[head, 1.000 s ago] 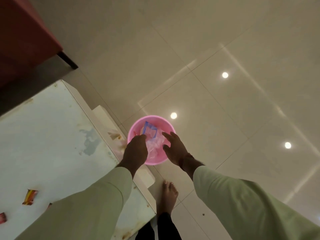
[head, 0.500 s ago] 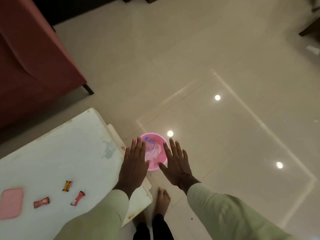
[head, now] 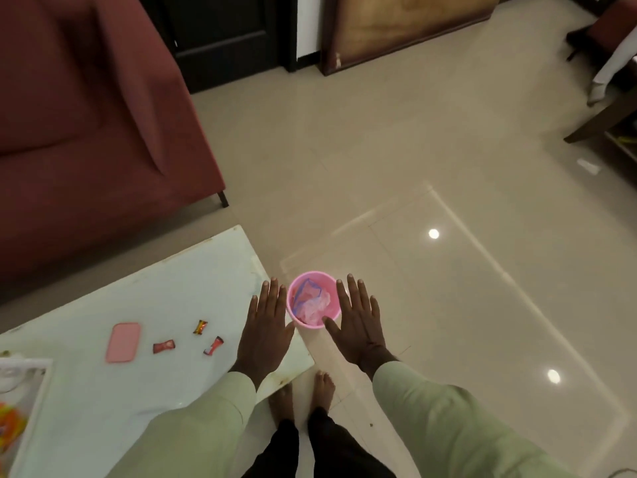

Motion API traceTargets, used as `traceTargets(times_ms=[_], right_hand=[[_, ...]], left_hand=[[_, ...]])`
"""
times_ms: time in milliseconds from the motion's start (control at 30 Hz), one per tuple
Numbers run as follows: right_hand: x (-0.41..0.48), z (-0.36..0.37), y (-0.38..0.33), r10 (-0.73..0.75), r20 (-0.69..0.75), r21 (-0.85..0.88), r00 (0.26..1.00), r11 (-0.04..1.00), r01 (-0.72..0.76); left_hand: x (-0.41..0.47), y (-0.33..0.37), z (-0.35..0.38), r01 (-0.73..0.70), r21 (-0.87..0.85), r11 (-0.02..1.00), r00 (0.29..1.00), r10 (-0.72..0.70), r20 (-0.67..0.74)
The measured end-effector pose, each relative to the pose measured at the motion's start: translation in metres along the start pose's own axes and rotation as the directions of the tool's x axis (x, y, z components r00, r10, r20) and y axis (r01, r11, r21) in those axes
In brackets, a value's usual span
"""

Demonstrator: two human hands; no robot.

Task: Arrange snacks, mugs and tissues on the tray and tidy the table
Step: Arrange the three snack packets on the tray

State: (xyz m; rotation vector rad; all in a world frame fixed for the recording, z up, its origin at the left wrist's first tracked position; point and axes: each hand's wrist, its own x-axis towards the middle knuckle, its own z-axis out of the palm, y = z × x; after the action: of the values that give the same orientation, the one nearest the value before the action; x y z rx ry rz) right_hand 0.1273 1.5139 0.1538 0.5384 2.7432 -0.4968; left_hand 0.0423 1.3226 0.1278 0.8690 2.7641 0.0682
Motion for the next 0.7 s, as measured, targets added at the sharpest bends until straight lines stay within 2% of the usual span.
traceTargets(times_ms=[167,367,700], right_hand=[[-0.022,-0.011,-0.022,-0.052,-0.036,-0.007,0.998,0.999,0.052],[-0.036,-0.015,-0.03,-0.199,-0.024,-0.057,0.98,0.979,0.198],[-0.057,0.001,-0.094,-0.443,0.033,-0.149,0.896,0.884,0.442]], left_hand=[[-0.051,-0.023,-0.019,0.071,0.025,0.997,0.997,-0.071,-0.008],[-0.1,-0.038,-0.027,0.226,-0.062,0.972,0.972,-0.229,-0.049],[-0.19,-0.067,-0.03,0.477,-0.126,0.87,0.866,-0.49,-0.103]])
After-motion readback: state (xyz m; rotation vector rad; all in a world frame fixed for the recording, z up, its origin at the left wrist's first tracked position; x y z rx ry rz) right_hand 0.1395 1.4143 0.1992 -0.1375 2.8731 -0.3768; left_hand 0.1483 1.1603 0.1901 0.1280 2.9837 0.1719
